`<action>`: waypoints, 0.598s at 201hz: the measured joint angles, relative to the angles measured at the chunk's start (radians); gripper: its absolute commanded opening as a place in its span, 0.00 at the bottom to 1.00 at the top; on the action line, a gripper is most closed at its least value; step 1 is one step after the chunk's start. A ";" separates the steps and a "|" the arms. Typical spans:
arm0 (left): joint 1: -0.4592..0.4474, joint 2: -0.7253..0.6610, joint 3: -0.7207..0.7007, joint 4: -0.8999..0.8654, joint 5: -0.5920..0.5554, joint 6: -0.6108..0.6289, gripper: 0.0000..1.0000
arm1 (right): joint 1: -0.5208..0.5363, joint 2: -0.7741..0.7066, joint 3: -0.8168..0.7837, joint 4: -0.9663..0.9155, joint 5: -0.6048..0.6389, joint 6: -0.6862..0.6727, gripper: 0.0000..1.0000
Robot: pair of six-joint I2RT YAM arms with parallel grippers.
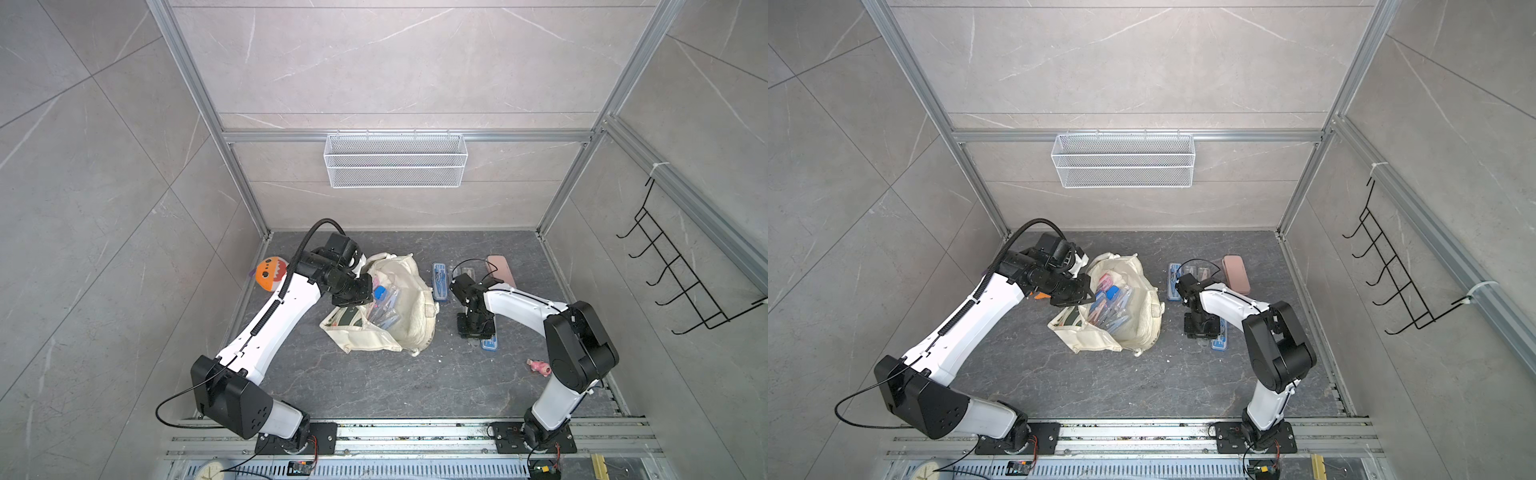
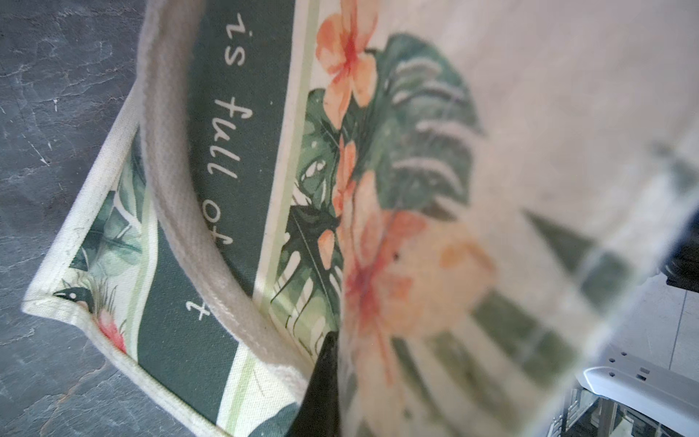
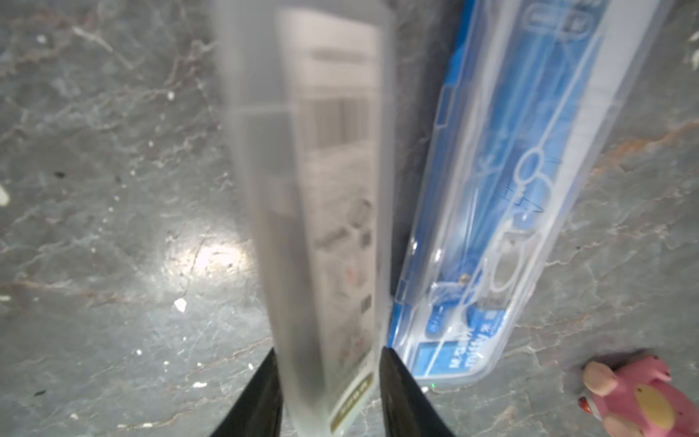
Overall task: Take out the compass set from the canvas bag
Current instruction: Place the compass set at the center of the board.
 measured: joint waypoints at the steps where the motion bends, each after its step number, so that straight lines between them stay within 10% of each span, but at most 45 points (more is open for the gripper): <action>1: 0.000 0.000 0.000 0.000 0.000 0.000 0.00 | 0.000 0.000 0.000 0.000 0.000 0.000 0.47; 120: 0.000 0.008 0.005 0.010 0.001 0.000 0.00 | 0.008 -0.231 0.102 -0.018 -0.122 0.101 0.49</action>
